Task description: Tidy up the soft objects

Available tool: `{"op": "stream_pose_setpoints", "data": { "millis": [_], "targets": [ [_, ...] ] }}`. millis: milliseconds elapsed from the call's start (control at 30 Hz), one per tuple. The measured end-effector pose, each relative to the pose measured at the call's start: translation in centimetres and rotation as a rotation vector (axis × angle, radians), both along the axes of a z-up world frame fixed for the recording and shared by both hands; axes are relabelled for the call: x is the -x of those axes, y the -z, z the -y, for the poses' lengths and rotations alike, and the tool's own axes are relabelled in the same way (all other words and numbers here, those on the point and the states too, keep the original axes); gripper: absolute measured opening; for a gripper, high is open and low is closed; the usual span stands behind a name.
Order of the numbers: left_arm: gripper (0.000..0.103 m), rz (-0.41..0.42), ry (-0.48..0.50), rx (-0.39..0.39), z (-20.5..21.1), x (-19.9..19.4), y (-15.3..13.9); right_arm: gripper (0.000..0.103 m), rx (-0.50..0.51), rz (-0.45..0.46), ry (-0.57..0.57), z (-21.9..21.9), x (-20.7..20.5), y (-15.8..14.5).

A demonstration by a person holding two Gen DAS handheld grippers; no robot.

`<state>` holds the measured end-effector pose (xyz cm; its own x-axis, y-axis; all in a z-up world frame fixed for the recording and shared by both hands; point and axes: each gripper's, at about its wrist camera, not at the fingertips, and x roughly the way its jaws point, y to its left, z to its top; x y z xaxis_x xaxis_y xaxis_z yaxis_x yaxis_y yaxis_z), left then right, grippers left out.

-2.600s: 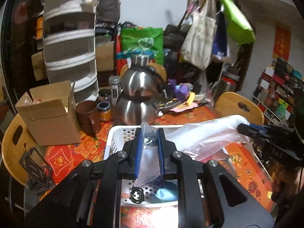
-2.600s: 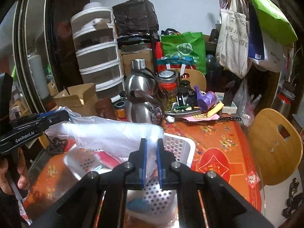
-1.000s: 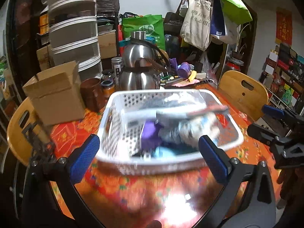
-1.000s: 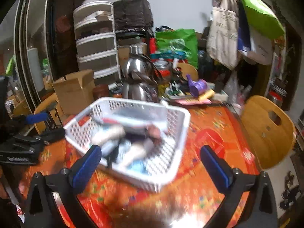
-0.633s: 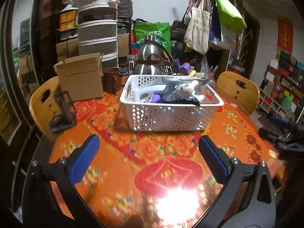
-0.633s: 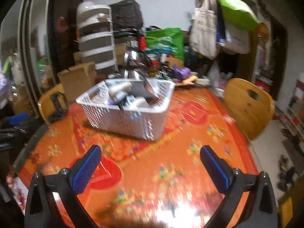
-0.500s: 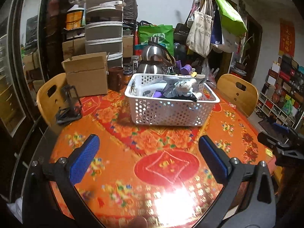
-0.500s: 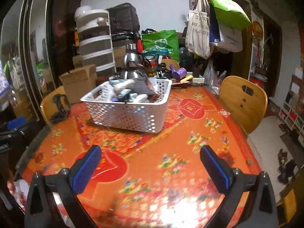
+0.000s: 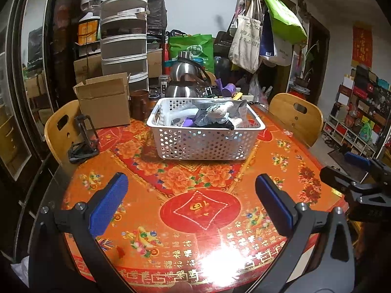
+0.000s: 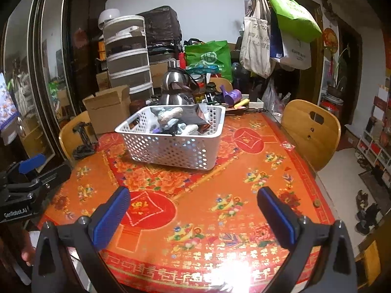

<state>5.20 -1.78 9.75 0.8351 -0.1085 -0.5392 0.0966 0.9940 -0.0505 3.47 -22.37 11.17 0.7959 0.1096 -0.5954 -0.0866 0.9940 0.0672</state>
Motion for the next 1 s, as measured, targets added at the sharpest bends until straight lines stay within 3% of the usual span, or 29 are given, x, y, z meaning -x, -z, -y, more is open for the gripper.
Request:
{"op": "stream_pose_setpoints", "data": {
  "millis": [133, 1000],
  "targets": [
    [0.103, 0.000, -0.002, -0.002, 0.2, -0.6, 0.1, 0.103, 0.039, -0.011, -0.004, -0.5, -0.3, 0.6],
    [0.103, -0.018, -0.005, 0.018, -0.9, -1.1, 0.7, 0.103, 0.016, -0.024, 0.002, -0.1, -0.2, 0.8]
  ]
}}
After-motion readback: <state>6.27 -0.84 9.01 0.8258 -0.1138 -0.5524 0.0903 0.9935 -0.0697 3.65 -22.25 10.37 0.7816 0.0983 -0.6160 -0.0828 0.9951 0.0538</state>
